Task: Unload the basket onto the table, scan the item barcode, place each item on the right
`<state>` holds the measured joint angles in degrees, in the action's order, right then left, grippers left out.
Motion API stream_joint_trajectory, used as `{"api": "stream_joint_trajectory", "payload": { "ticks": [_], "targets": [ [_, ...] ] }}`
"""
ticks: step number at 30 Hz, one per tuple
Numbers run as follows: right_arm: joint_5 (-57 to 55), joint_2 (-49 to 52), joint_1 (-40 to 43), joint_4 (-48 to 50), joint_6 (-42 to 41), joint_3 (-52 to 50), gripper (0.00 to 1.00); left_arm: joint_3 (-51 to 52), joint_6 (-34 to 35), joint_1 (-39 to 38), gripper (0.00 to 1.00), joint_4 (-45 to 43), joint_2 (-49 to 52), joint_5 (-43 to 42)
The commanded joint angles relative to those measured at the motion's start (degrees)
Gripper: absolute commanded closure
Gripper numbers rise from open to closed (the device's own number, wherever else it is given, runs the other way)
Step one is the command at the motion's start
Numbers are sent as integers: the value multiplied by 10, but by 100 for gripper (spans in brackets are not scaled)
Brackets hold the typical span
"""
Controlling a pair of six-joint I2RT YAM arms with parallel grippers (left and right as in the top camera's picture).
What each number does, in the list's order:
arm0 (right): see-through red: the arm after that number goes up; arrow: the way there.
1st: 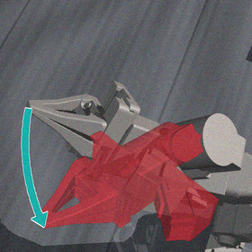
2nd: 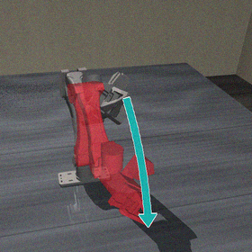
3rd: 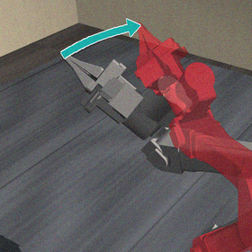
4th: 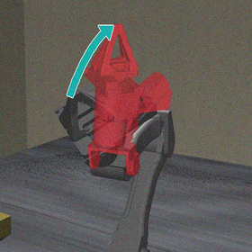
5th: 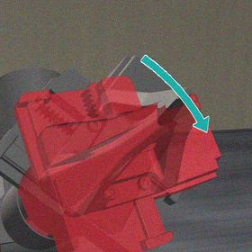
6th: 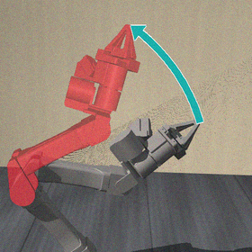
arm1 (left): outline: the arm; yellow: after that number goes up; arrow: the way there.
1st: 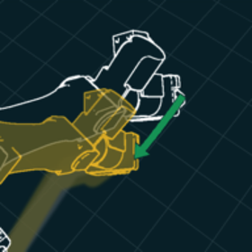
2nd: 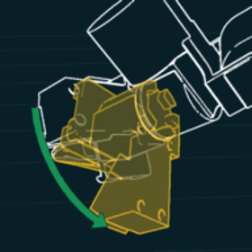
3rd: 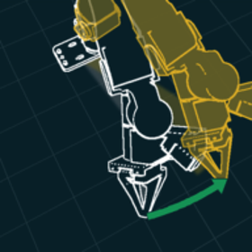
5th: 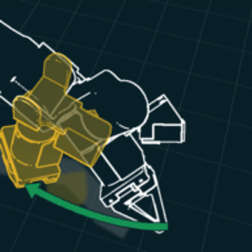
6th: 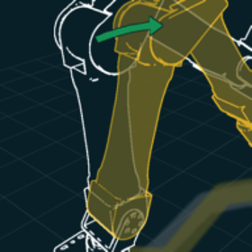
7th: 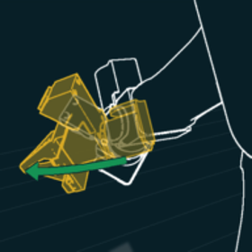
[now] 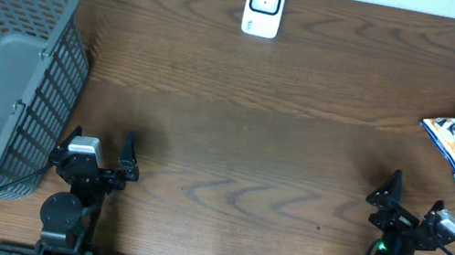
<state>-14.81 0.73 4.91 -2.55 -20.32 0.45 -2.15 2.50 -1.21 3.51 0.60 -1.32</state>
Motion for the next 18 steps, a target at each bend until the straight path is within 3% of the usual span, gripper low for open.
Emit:
{"api": "stream_joint_trajectory", "payload": {
  "ticks": [1, 4, 10, 18],
  "targets": [
    [-28, -3, -5, 0, 13, -1, 1, 19, -10, -2, 2, 6, -4, 11],
    [-3, -3, -5, -2, 47, -1, 1, 19, -10, -2, 2, 6, -4, 11],
    [104, -3, -5, -12, 236, -1, 1, 19, -10, -2, 2, 6, -4, 11],
    [122, -3, -5, -16, 238, -1, 1, 19, -10, -2, 2, 6, -4, 11]
  ]
}}
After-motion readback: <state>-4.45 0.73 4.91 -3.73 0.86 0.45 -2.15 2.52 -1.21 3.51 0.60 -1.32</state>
